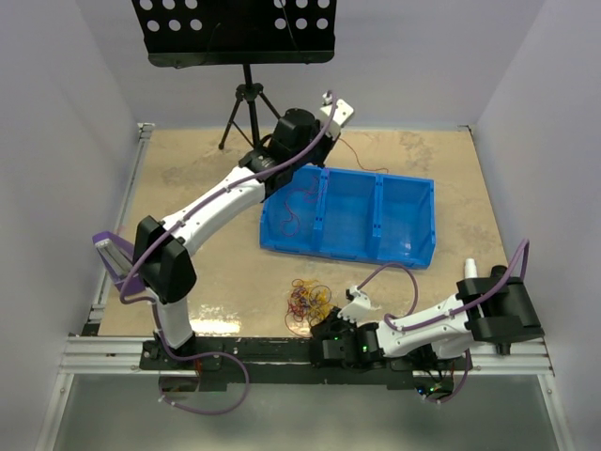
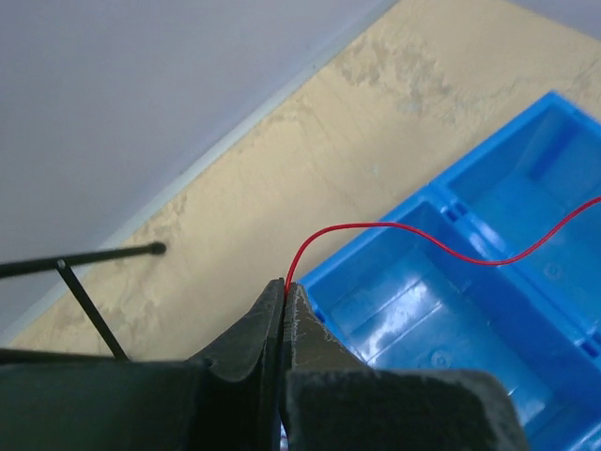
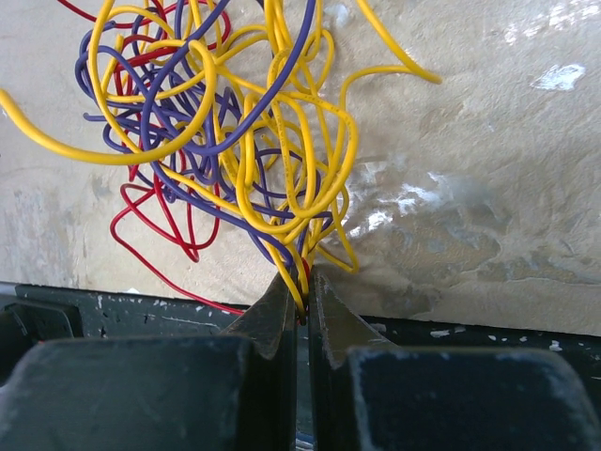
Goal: Untangle the cables
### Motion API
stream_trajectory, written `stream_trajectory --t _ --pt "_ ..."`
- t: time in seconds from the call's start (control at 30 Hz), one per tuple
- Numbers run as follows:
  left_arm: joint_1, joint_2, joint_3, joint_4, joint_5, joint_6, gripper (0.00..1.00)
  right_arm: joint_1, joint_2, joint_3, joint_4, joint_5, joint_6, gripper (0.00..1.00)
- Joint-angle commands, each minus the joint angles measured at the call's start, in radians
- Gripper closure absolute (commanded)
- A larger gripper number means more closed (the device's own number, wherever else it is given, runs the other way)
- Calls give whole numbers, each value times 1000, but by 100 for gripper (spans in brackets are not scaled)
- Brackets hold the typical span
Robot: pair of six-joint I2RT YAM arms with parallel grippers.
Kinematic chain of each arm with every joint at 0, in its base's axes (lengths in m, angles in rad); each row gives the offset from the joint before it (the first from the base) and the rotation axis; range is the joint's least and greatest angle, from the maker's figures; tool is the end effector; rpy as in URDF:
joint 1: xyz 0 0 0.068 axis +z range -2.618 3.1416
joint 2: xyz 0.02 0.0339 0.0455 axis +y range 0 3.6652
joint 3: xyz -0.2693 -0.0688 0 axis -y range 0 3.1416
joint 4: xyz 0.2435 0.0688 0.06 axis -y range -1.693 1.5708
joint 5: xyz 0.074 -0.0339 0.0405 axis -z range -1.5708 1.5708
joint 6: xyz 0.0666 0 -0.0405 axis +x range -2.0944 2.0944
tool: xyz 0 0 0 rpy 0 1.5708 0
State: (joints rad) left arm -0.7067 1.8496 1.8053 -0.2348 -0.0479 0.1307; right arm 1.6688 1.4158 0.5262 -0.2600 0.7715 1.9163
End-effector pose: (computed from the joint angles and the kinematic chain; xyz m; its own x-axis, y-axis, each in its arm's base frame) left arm 0.3634 -0.3061 0.3828 -0.1278 0.2803 -0.9514 0.6356 0.7595 0.1384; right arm 0.0239 0.2316 0.1171 -0.7278 0.5085 -0.4602 0.1670 0.7822 0.6002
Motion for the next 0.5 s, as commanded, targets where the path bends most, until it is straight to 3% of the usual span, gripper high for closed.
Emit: stream_trajectory --t 0.0,0.2,0.47 --pt "56 -68 -171 94 -21 1 100 5 -28 -22 -44 -3 33 100" --pt "122 -167 -400 216 -142 98 100 5 8 -6 -22 -5 17 100" --pt "159 -228 -583 319 -221 144 100 5 35 12 -21 -14 7 100"
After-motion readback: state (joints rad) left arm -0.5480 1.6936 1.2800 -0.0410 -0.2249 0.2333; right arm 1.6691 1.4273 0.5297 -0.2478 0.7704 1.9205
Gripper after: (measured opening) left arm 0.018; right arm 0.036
